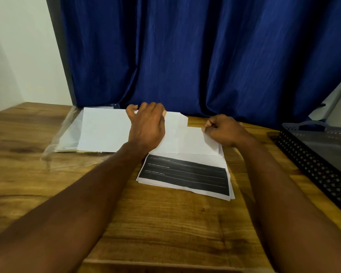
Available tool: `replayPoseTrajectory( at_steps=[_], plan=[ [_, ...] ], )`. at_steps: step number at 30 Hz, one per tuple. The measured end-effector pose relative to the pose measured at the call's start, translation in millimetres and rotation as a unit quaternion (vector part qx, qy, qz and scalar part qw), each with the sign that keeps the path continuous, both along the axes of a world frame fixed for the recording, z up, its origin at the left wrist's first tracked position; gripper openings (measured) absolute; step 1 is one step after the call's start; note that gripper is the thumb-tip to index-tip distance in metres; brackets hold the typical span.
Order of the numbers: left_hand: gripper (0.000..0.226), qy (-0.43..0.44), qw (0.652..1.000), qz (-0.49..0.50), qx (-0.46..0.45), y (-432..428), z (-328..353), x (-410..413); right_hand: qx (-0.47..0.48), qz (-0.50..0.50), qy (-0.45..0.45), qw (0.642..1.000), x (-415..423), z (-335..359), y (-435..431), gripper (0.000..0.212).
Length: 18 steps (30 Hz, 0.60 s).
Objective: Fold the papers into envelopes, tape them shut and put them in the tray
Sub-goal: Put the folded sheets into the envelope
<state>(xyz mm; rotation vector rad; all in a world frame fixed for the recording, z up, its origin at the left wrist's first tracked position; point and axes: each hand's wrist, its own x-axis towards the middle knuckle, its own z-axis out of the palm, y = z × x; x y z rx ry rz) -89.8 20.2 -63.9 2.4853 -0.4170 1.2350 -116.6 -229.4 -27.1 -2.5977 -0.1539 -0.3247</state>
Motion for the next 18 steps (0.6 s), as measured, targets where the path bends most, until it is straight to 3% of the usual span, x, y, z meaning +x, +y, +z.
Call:
replayPoseTrajectory(
  at_steps=[11, 15, 18],
  plan=[
    [0.023, -0.001, 1.000, 0.009, -0.001, -1.7, 2.9, -3.0, 0.152, 0.055, -0.080, 0.984, -5.1, -1.5, 38.6, 0.017],
    [0.019, -0.004, 1.000, 0.025, -0.005, 0.7, 2.5, -1.0, 0.171, 0.033, -0.042, 0.984, -5.2, 2.1, 26.0, 0.012],
    [0.018, -0.002, 0.999, 0.032, -0.012, 1.5, 2.0, -0.2, 0.125, 0.028, -0.035, 0.991, -6.7, 3.5, 15.5, 0.016]
  ],
)
